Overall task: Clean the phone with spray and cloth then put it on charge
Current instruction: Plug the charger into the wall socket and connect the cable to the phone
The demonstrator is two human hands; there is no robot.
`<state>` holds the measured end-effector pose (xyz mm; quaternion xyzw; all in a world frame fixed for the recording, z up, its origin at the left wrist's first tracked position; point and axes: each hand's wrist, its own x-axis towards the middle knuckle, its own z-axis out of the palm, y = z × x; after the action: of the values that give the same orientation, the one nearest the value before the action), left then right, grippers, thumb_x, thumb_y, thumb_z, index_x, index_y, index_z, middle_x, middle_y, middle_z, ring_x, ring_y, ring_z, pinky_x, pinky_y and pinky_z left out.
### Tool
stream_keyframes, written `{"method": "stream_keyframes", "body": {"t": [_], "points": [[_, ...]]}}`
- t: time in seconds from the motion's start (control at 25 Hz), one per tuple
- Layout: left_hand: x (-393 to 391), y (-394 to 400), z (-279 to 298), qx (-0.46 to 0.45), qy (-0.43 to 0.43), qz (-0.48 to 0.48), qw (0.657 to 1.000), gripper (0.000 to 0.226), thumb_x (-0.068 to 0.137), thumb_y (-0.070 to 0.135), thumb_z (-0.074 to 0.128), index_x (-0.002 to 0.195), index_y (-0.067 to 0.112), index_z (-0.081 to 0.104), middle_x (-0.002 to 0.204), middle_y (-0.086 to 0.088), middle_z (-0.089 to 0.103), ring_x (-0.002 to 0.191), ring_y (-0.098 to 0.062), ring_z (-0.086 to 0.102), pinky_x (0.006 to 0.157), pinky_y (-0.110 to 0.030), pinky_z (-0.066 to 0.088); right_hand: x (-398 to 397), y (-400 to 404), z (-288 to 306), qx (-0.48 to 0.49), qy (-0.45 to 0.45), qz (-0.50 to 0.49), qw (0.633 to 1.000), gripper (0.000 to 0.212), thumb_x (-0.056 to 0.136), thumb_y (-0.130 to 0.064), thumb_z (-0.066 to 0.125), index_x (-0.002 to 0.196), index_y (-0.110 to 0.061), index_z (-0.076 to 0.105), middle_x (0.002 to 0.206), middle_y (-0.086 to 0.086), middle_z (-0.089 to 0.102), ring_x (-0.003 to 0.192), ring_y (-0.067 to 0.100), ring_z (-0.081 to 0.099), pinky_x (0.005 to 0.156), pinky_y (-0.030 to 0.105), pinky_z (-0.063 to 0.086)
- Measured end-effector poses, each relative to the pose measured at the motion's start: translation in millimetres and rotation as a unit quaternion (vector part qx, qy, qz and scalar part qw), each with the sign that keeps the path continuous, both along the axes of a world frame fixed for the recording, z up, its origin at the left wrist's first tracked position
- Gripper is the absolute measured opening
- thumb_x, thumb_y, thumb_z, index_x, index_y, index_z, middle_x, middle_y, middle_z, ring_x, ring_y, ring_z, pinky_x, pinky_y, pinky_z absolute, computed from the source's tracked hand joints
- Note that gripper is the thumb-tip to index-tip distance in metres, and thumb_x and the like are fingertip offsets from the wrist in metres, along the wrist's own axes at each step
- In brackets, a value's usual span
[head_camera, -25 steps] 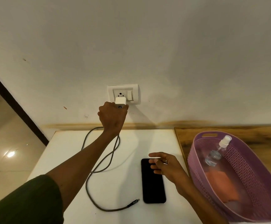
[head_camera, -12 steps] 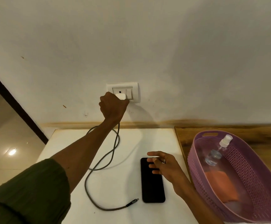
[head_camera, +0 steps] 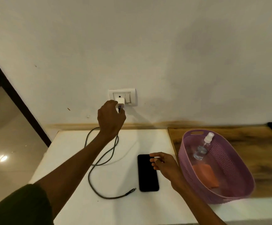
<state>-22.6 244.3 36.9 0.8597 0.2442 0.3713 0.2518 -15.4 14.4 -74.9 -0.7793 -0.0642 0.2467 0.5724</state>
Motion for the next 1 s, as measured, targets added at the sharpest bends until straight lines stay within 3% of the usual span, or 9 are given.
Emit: {"method": "stream_keyframes", "body": {"t": [0.12,0.24,0.4,0.56,0.68,0.84,1.0], "points": [[-52,-23,-32,0.067,-0.006,-0.066,0.996,0.017,0.085,0.009,0.062,0.099,0.013,0.072,0.101,-0.001,0.071,0.084,-0.025,0.065,0.078,-0.038,0.052,-12,0,0,-0.07,-0.063,-0.022,0.995,0.022,0.092,-0.002,0.053,0.1,-0.016,0.069,0.103,0.004,0.071,0.092,0.019,0.067,0.085,0.034,0.057],[-110,-42,-81,0.001,0.056,-0.141,0.988,0.019,0.089,0.009,0.061,0.098,0.021,0.072,0.098,0.01,0.069,0.081,-0.011,0.066,0.076,-0.027,0.053,-27,-2,-4,-0.143,-0.105,-0.035,0.984,0.026,0.093,-0.007,0.054,0.113,-0.02,0.062,0.114,0.004,0.067,0.099,0.018,0.065,0.085,0.03,0.054],[-171,-49,-147,-0.046,0.19,-0.197,0.961,0.017,0.094,0.026,0.061,0.109,0.028,0.069,0.104,0.014,0.067,0.096,-0.006,0.064,0.087,-0.022,0.05,-52,1,-16,-0.243,-0.132,-0.021,0.961,0.046,0.091,-0.023,0.061,0.134,-0.021,0.045,0.131,0.01,0.051,0.115,0.025,0.057,0.094,0.032,0.048],[-189,-47,-170,-0.035,0.268,-0.221,0.937,0.037,0.089,0.05,0.062,0.122,0.033,0.064,0.114,0.016,0.059,0.108,-0.004,0.05,0.086,-0.013,0.038,-73,14,-31,-0.313,-0.158,0.004,0.937,0.07,0.085,-0.05,0.061,0.138,-0.009,0.039,0.136,0.014,0.048,0.126,0.029,0.044,0.105,0.035,0.04],[-186,-55,-174,-0.006,0.265,-0.219,0.939,0.027,0.092,0.04,0.062,0.117,0.034,0.068,0.106,0.014,0.061,0.103,-0.008,0.051,0.078,-0.011,0.035,-73,27,-37,-0.377,-0.164,-0.01,0.911,0.094,0.078,-0.063,0.06,0.145,-0.006,0.027,0.142,0.017,0.038,0.128,0.032,0.04,0.104,0.037,0.042],[-188,-63,-179,-0.019,0.242,-0.223,0.944,0.021,0.097,0.024,0.057,0.112,0.027,0.071,0.104,0.009,0.062,0.095,-0.007,0.052,0.072,-0.006,0.035,-68,39,-40,-0.443,-0.174,-0.007,0.88,0.095,0.071,-0.066,0.064,0.138,-0.005,0.034,0.139,0.015,0.038,0.121,0.029,0.044,0.095,0.035,0.048],[-191,-65,-176,-0.077,0.225,-0.208,0.949,0.018,0.095,0.009,0.056,0.105,0.022,0.063,0.104,0.011,0.055,0.089,-0.004,0.056,0.076,-0.009,0.045,-53,47,-41,-0.437,-0.096,-0.016,0.894,0.105,0.067,-0.056,0.076,0.142,-0.005,0.023,0.146,0.017,0.028,0.128,0.034,0.04,0.101,0.041,0.044]]}}
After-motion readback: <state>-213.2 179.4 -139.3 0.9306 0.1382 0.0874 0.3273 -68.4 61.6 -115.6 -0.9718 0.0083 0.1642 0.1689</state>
